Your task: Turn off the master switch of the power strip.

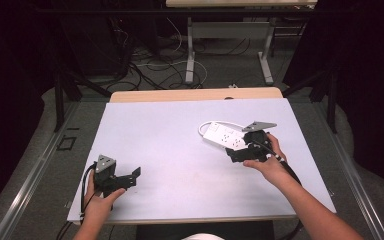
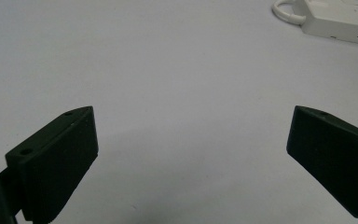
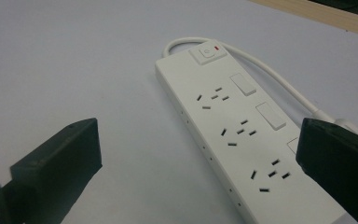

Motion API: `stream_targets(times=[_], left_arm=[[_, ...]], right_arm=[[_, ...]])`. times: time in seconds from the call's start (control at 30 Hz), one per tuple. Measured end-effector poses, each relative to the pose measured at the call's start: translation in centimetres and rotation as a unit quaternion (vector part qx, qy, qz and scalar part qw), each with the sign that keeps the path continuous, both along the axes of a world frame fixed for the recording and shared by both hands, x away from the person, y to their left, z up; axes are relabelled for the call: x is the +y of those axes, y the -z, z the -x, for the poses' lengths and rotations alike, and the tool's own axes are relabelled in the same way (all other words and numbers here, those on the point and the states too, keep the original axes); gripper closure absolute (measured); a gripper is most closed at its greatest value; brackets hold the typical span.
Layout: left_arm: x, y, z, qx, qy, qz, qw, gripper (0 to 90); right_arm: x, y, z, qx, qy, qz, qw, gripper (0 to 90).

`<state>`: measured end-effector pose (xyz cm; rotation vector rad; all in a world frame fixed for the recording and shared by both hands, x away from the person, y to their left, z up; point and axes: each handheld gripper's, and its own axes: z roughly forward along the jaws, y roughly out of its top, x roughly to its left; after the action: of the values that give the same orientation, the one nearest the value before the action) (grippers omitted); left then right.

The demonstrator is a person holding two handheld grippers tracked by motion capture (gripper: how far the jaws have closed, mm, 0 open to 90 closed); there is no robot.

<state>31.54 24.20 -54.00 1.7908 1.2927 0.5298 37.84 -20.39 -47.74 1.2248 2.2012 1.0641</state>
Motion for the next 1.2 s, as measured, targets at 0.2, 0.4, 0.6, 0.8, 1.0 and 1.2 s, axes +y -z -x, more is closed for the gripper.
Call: stream_targets(times=[0.2,0.4,0.6,0.8,1.0,1.2], left_arm=[[0.0,-0.1,0.0,-0.003,0.0,0.006,1.0,0.4],[-0.1,-0.2,0.1,-0.007,0.003,0.011,0.9999,0.4],[-0.1,-0.2,0.1,-0.006,0.002,0.004,1.0,0.4],[-0.3,-0.2,0.1,-0.007,0.0,-0.009,0.9999,0.4],[-0.3,-0.3,0.1,0.0,0.001,-0.011,0.9999,0.4],[-0.3,-0.3,0.1,0.004,0.001,-0.009,1.0,0.5]], right_arm=[[-0.6,0.1,0.4,-0.006,0.006,-0.01,0.9999,0.0],[-1.2,0.3,0.8,-0.005,0.015,-0.022,0.9996,0.0],[-1.9,0.7,1.2,-0.011,0.022,-0.028,0.9993,0.0],[-2.7,1.3,1.6,-0.015,0.035,-0.025,0.999,0.0],[-3.4,1.8,2.0,-0.02,0.044,-0.03,0.9984,0.0],[-4.1,2.1,2.7,-0.025,0.049,-0.035,0.9979,0.0]])
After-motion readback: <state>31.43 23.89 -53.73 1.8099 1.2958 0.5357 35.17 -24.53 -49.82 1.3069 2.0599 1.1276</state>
